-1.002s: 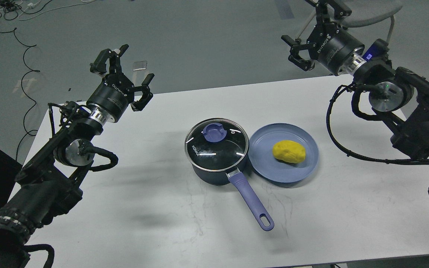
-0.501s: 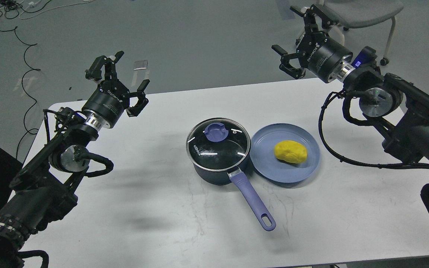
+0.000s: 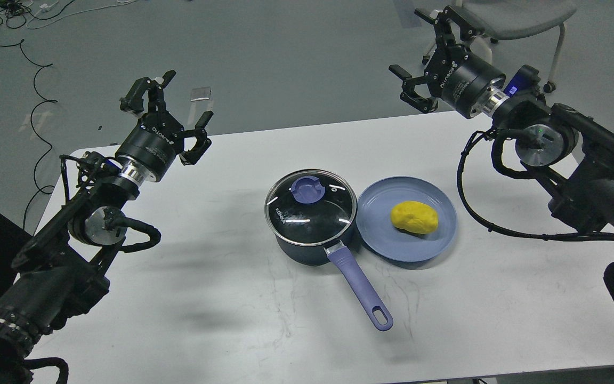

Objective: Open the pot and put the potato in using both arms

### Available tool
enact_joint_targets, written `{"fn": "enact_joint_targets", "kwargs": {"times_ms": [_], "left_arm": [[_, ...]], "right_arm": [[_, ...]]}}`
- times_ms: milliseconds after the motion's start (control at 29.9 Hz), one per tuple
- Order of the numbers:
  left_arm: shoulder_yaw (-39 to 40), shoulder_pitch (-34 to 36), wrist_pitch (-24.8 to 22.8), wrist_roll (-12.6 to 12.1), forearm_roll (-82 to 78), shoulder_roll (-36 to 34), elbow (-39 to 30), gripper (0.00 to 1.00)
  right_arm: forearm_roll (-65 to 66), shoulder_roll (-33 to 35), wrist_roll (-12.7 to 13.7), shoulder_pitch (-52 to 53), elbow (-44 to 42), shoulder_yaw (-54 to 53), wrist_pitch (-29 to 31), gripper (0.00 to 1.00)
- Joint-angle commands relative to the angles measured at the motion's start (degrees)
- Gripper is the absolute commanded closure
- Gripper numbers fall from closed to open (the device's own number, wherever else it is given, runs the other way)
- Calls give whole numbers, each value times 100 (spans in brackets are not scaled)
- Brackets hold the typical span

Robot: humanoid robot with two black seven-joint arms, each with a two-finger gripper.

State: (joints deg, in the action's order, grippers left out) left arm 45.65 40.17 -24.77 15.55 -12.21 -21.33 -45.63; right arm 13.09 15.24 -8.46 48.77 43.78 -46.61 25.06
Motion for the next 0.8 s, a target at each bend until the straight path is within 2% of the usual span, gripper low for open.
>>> {"fn": "enact_joint_targets", "kwargs": {"times_ms": [0,234,768], "left_arm": [[6,-1,-28,1,-1,-38,2,1],[-38,-18,-19,1,-1,-29,2,1],[-91,-159,-37,-52,-9,32,2,1]], "right_arm": [[0,-4,19,-35,-1,3,-1,0],[0,-74,362,-52,-1,20,-36,0],[0,-355,362,-228,-37,170,-37,0]]}}
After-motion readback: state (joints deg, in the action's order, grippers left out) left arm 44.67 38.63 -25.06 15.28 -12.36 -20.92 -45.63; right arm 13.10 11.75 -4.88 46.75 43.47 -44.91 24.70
